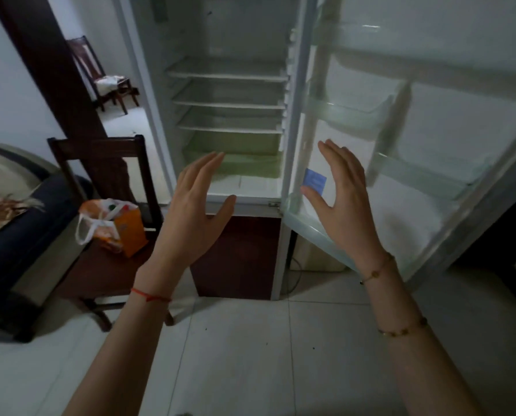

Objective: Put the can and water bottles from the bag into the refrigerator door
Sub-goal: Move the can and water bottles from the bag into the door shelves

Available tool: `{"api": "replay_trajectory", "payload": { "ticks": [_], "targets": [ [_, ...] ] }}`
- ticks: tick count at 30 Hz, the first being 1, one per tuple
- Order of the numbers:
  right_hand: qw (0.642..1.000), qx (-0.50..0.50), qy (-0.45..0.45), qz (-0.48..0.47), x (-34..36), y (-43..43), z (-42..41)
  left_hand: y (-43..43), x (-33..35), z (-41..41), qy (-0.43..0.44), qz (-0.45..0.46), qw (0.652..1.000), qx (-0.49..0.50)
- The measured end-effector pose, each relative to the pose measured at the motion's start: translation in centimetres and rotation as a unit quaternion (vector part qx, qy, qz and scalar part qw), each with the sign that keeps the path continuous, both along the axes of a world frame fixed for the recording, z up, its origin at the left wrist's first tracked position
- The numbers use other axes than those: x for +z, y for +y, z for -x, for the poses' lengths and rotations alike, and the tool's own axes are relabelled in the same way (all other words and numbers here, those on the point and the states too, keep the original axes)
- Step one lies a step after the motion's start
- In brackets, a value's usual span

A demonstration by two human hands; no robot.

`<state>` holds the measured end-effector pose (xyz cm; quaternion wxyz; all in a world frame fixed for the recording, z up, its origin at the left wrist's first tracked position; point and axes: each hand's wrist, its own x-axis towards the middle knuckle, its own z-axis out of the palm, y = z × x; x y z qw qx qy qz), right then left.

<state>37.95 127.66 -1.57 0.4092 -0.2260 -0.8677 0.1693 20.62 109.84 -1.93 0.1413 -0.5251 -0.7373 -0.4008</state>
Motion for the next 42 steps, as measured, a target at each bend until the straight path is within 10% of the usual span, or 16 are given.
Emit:
{"api": "replay_trajectory", "payload": {
  "ticks": [42],
  "targets": [
    [0.961, 0.186, -0.177, 0.105, -6.8, -22.8, 39.7, -28.3, -7.3, 32.7, -0.111, 0.091, 0.962, 0.233]
  ]
}}
